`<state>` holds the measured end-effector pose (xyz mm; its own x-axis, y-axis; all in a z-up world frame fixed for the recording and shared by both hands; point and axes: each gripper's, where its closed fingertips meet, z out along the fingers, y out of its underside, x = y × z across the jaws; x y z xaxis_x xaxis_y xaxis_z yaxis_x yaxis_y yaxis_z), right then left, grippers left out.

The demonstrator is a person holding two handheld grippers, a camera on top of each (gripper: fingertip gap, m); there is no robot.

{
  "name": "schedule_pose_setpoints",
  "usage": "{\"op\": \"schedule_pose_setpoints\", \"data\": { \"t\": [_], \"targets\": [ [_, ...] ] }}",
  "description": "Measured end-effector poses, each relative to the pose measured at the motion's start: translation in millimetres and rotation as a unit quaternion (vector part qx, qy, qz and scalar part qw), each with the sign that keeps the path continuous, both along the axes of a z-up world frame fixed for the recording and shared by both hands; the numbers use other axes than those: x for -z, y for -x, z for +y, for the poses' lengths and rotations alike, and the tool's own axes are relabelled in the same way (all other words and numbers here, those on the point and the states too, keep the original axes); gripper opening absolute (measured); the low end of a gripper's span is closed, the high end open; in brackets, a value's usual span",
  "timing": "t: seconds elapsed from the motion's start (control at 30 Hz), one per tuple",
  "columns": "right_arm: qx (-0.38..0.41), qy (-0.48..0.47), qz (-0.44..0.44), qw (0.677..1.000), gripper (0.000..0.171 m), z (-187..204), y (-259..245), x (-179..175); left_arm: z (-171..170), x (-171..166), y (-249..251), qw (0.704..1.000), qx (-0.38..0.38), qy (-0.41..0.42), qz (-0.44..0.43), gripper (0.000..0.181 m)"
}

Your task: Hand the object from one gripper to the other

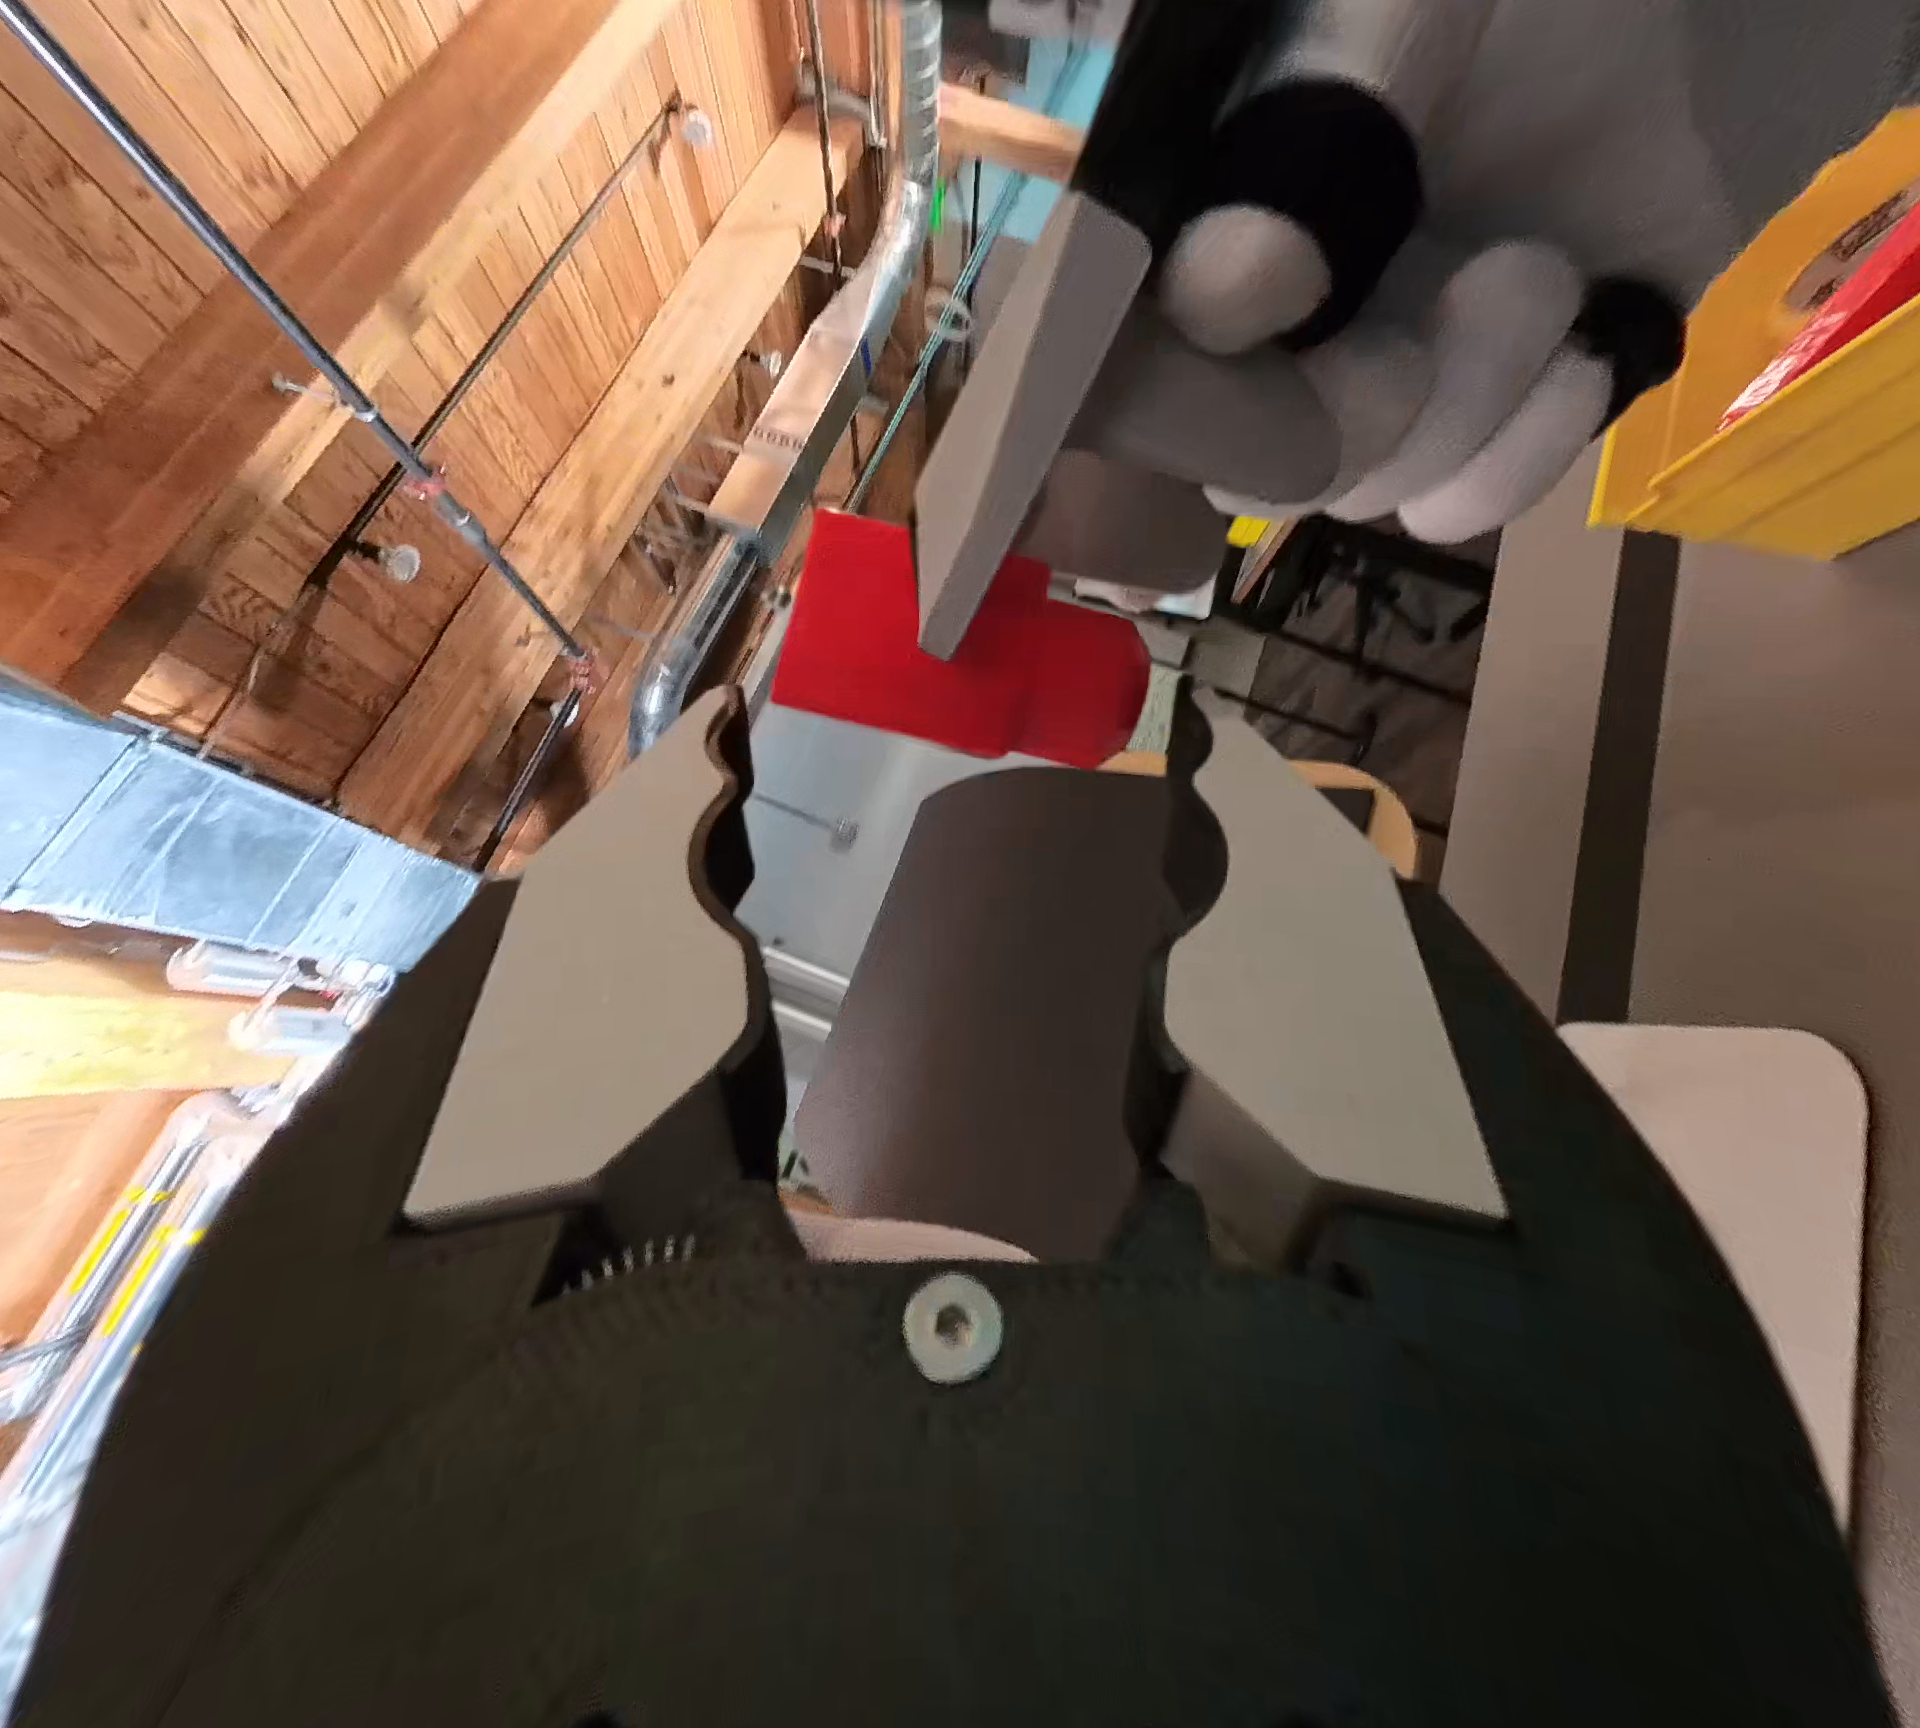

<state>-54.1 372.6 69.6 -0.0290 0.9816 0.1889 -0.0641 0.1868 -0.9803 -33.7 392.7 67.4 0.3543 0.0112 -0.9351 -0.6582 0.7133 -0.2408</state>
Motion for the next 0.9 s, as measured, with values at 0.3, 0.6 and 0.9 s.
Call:
{"op": "schedule_pose_setpoints", "data": {
  "t": [0.3, 0.6, 0.9],
  "targets": [
    [-0.15, 0.067, -0.025, 0.986, 0.034, -26.7, -4.6, 14.7, -23.9, 13.0, -21.5, 0.997, 0.027, -0.03, 0.066, 0.068],
    [-0.026, 0.001, -0.026, 0.999, 0.065, -3.5, 0.7, 11.3, -15.3, 4.5, -9.4, 0.999, 0.005, -0.009, 0.037, 0.068],
    [0.237, -0.543, -0.095, 0.8, 0.069, -18.8, -17.5, -3.5, -41.7, 7.8, 10.3, 0.919, 0.225, 0.317, -0.062, 0.068]
  ]
}}
